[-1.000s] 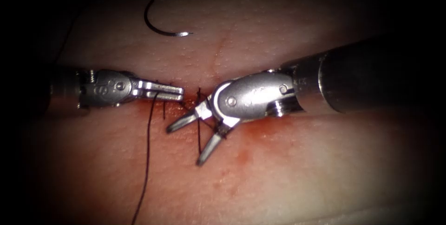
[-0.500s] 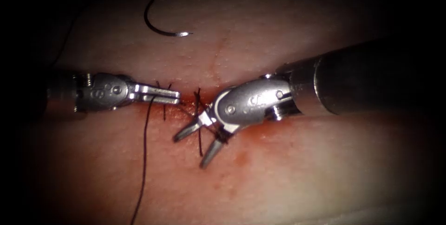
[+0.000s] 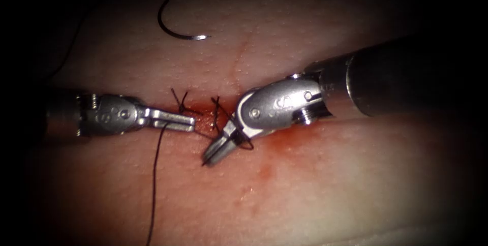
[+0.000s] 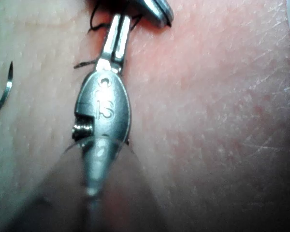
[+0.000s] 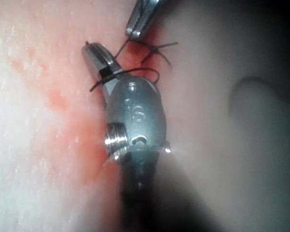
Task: Wound Closure
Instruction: Move the right arm up and the left arm down to tighten the knot.
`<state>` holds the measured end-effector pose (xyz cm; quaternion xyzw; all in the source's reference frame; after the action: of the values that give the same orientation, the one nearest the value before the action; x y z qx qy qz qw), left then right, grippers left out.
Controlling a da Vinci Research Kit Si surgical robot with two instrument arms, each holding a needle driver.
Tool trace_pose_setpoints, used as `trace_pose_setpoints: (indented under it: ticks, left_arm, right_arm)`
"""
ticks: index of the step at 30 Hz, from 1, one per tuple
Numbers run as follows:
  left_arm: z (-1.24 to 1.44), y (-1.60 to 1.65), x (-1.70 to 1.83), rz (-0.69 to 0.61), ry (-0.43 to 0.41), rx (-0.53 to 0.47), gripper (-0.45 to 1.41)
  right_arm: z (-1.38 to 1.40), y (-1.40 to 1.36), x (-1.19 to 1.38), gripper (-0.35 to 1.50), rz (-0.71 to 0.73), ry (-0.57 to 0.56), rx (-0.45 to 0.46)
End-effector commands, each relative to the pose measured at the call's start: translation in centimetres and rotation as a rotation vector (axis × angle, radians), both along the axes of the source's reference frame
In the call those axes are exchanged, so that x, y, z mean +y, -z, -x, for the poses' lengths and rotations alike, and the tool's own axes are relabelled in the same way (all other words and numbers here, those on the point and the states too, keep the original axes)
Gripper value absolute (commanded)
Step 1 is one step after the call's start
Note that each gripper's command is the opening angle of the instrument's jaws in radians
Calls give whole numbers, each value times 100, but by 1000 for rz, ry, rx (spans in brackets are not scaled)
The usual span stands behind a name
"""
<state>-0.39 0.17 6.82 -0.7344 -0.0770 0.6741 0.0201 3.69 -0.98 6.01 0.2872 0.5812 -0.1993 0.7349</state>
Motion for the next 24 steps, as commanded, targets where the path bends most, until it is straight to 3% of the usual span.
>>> trace_pose_setpoints:
  ticks: [1,4,9,16,24]
  left_arm:
    - [4,-6,-2,4,-4,1,-45]
    - [-3,-6,-10,4,-13,2,-45]
    - [-4,-6,-19,-1,-17,8,-45]
    - [5,9,-52,-8,-47,18,-45]
    - [15,48,-96,-3,-121,18,-45]
  right_arm:
    - [-5,-3,7,-35,-11,-12,5]
    - [3,4,25,-35,-55,-66,36]
    - [7,6,33,-35,-84,-110,59]
    - [13,-4,47,-35,-82,-171,24]
    - [22,-22,71,-35,-67,-265,-35]
